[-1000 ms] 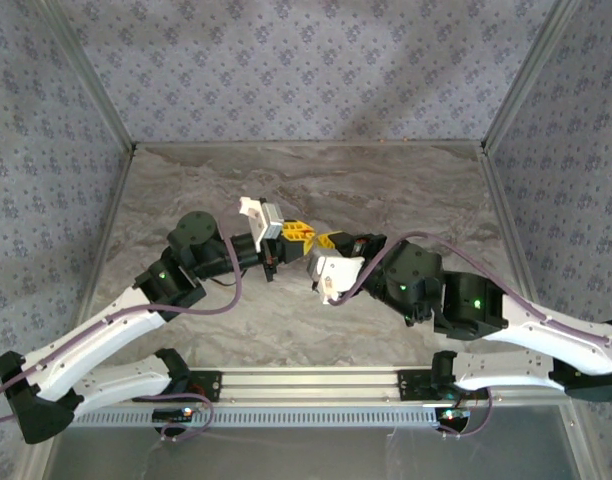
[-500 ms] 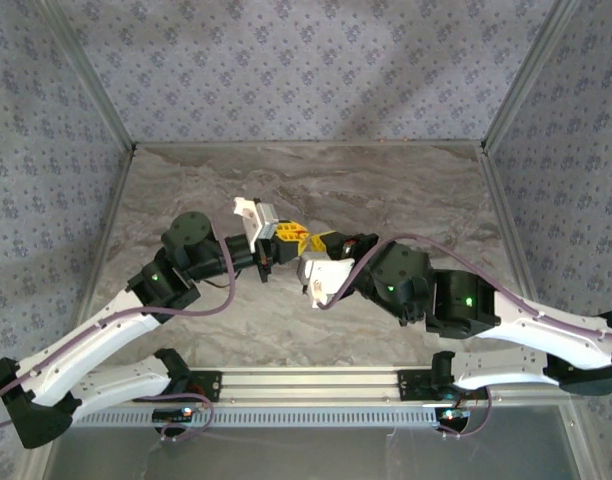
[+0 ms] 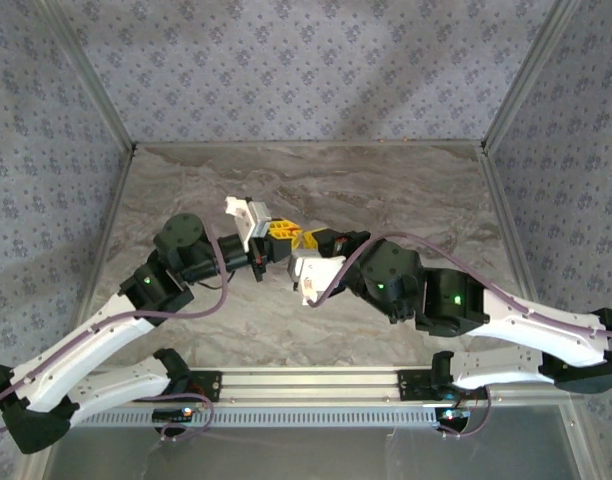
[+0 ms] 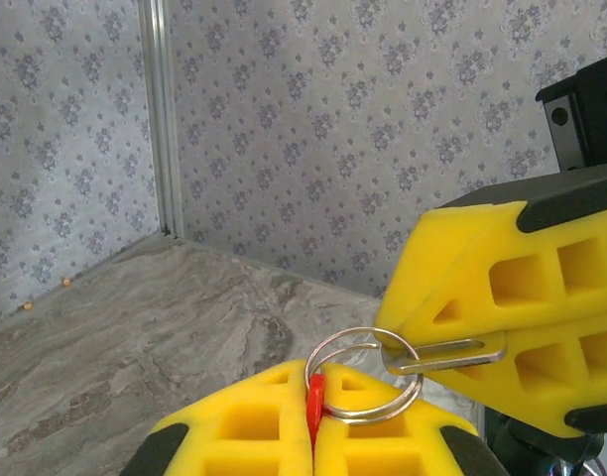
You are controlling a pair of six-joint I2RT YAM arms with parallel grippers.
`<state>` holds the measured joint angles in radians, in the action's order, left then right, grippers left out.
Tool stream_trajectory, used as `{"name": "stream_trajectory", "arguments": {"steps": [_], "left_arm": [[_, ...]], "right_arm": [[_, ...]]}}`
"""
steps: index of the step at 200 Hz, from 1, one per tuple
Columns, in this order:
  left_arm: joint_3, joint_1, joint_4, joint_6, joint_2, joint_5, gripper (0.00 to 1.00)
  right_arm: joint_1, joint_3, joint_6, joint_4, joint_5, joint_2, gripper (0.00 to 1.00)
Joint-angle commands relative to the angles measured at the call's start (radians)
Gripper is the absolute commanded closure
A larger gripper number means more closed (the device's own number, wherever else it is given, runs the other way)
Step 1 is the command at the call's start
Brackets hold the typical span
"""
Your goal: Remove the keys from the keyring
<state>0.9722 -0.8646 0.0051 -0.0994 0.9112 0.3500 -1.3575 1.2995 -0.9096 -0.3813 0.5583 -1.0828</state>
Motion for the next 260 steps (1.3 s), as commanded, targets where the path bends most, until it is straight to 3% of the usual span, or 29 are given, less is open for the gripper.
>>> {"name": "stream_trajectory", "arguments": {"steps": [1, 29, 44, 64, 79, 97, 120, 157, 194, 260], "left_arm": [[0.029, -0.011, 0.139, -0.025, 0.019, 0.021, 1.00], [0.024, -0.013, 0.143, -0.028, 0.018, 0.027, 1.00], [0.008, -0.012, 0.151, -0.024, 0.007, 0.013, 1.00], [-0.030, -0.012, 0.165, -0.010, -0.008, -0.010, 1.00], [-0.076, -0.012, 0.196, -0.016, -0.019, -0.044, 0.85], [-0.135, -0.011, 0.233, -0.020, -0.037, -0.065, 0.77], [-0.204, -0.011, 0.271, -0.046, -0.069, -0.120, 0.50], [-0.316, -0.012, 0.370, -0.030, -0.139, -0.158, 0.38], [-0.411, -0.012, 0.520, 0.051, -0.215, -0.192, 0.33], [-0.385, -0.012, 0.510, 0.198, -0.205, -0.122, 0.32]], "right_arm": [[-0.044, -0.047, -0.038, 0.059, -0.207, -0.075, 1.00], [-0.015, -0.026, 0.050, 0.063, -0.266, -0.086, 1.00], [0.025, 0.009, 0.115, 0.087, -0.233, -0.087, 1.00], [0.063, 0.128, 0.234, -0.023, -0.258, -0.118, 1.00], [0.104, 0.215, 0.327, -0.117, -0.286, -0.152, 1.00], [0.147, 0.294, 0.437, -0.212, -0.328, -0.183, 1.00], [0.194, 0.390, 0.548, -0.333, -0.392, -0.223, 1.00], [0.252, 0.536, 0.692, -0.516, -0.495, -0.304, 1.00], [0.304, 0.563, 0.783, -0.547, -0.609, -0.318, 1.00], [0.454, 0.566, 0.984, -0.538, -0.892, -0.339, 1.00]]}}
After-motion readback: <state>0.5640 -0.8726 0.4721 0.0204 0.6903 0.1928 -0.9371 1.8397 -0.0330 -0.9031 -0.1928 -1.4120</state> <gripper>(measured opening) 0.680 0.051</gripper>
